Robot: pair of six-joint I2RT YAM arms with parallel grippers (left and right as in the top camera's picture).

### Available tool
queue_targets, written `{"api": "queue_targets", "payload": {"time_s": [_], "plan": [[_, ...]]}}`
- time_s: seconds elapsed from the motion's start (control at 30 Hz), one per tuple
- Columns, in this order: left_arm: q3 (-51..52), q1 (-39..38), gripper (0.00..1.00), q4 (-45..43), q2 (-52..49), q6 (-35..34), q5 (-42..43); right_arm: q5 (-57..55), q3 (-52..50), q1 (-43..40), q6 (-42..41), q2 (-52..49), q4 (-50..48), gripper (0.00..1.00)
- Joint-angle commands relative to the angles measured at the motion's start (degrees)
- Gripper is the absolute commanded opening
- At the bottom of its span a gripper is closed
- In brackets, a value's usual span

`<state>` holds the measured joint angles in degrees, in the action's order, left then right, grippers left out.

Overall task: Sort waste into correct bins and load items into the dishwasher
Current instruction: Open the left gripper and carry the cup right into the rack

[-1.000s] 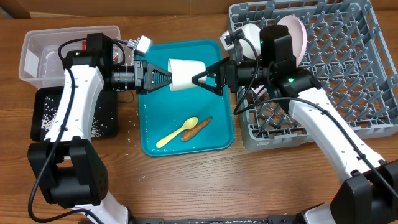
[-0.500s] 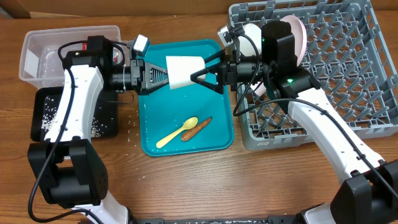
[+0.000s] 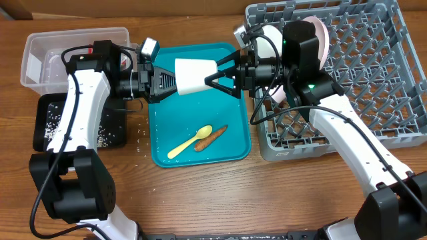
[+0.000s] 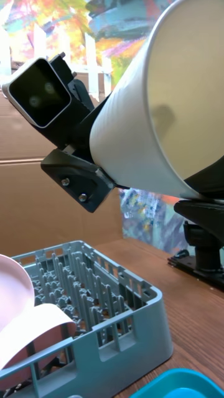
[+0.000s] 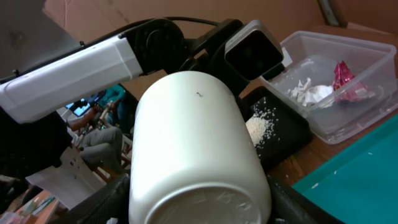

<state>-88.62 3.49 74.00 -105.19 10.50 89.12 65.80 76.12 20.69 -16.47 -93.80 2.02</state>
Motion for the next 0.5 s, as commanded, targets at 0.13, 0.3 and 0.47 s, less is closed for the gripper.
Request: {"api": "queue_targets", "payload": {"time_s": [0.13,0.3,0.47], "plan": [[-1.11,-0.94,0.04,0.17,-0.07,-0.48,0.9,2.49,-0.09,3.37,0.2,0.94,-0.76,0.56],[-1.11,-0.94,0.04,0.15,-0.07,-0.44,0.68,2.49,-0.09,3.37,0.2,0.94,-0.74,0.45],[-1.11,-0.94,0.19,0.13,-0.07,-0.42,0.24,2.49,-0.09,3.37,0.2,0.94,-0.92,0.35]]}}
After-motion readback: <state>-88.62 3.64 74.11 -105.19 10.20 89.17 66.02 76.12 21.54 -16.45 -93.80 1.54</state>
